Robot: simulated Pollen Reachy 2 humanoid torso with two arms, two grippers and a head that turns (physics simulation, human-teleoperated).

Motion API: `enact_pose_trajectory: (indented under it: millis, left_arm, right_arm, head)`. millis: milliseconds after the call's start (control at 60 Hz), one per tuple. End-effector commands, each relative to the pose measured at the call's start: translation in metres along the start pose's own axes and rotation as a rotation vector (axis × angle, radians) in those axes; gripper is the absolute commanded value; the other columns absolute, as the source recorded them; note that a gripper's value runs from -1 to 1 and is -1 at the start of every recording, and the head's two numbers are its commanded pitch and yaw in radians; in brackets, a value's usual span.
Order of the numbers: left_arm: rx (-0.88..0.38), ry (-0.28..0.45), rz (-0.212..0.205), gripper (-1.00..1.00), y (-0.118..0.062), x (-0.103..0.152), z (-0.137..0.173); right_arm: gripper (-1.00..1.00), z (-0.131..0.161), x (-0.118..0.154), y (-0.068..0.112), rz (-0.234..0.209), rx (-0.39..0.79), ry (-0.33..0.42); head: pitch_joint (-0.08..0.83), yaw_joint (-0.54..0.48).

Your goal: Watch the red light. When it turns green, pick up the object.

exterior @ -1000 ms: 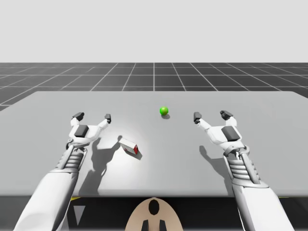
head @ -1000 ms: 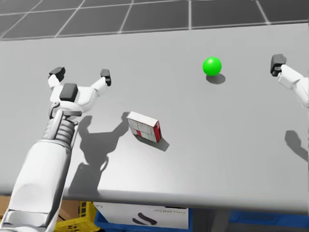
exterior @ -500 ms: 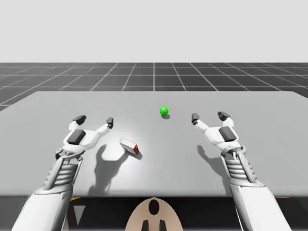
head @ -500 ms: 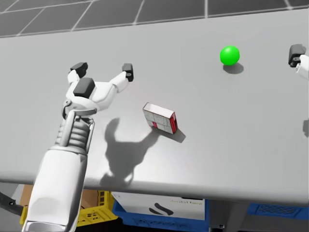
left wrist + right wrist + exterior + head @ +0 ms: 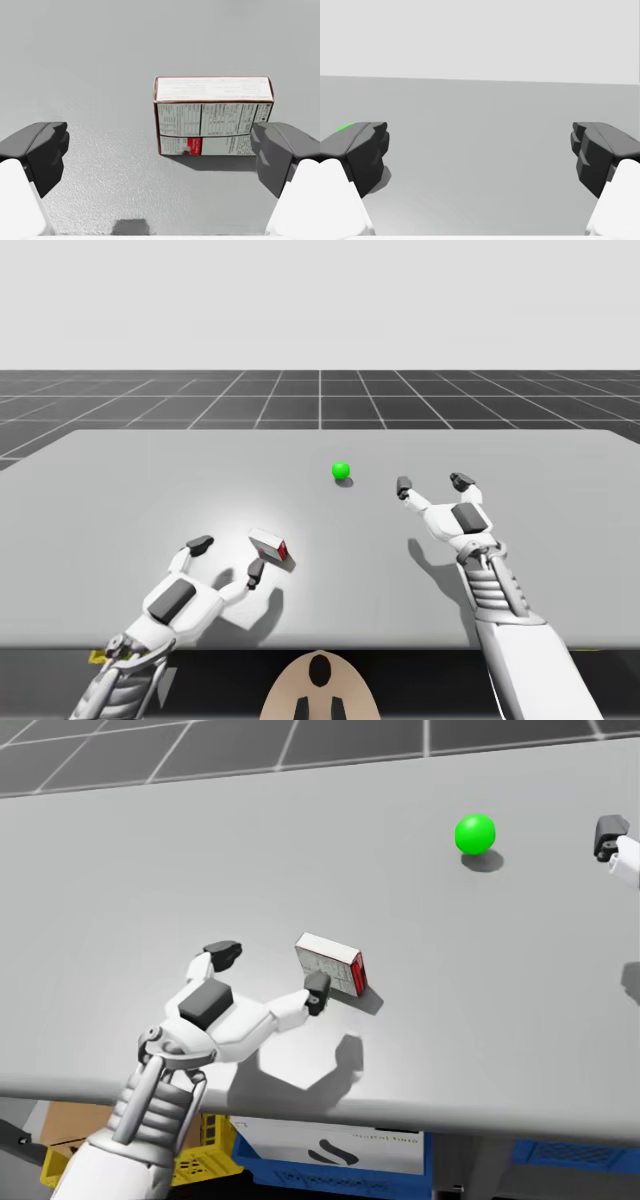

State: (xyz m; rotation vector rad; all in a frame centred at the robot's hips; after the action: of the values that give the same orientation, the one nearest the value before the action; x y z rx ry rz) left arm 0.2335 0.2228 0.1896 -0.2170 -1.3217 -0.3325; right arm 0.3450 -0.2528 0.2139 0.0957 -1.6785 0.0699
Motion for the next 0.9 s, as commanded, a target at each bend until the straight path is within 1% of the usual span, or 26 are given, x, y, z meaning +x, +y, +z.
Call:
enact_pose_trajectory:
  millis: [17,67,133,150,200,233,267,400,600,900]
  left_arm:
    - [-0.091,0.063,0.024,-1.00,-0.024,-0.027,-0.003]
    - [-0.107,0.070,0.029,-1.00,-0.028,-0.030,-0.009]
    - [-0.117,0.078,0.046,-1.00,-0.031,-0.031,-0.017]
    - [-0.113,0.079,0.056,-1.00,-0.032,-0.031,-0.022]
    - [-0.111,0.076,0.058,-1.00,-0.034,-0.030,-0.026]
    - [-0.113,0.078,0.067,-1.00,-0.036,-0.029,-0.032]
    - [-0.108,0.076,0.068,-1.00,-0.037,-0.029,-0.035]
    - [-0.087,0.080,0.099,-1.00,-0.043,-0.024,-0.053]
    - [-0.035,0.097,0.147,-1.00,-0.046,-0.021,-0.075]
    - [-0.026,0.096,0.175,-1.00,-0.056,-0.016,-0.087]
  right_arm:
    - [-1.00,0.000,-0.001,0.001,0.003,0.002,0.003]
    - [-1.00,0.000,-0.001,0.001,0.004,0.002,0.002]
    - [-1.00,0.000,-0.001,0.001,0.002,0.002,0.002]
    - [-1.00,0.001,0.000,0.001,0.002,0.002,0.002]
    - [-1.00,0.001,0.000,0.001,0.002,0.002,0.001]
    - [-1.00,0.001,0.000,0.001,0.002,0.002,0.000]
    - [-1.00,0.000,0.000,0.001,0.002,0.002,0.000]
    - [-1.00,0.000,0.000,0.001,0.000,0.002,0.000]
    - [-1.00,-0.001,0.000,0.000,-0.002,0.002,0.000]
    - [-1.00,-0.001,0.001,-0.001,-0.004,0.003,-0.003]
  head:
    - [0.698,0.23]
    - [0.698,0.23]
    - [0.696,0.23]
    - [0.695,0.23]
    - [0.694,0.23]
    - [0.694,0.22]
    - [0.694,0.22]
    - [0.693,0.22]
    - [0.695,0.21]
    - [0.697,0.21]
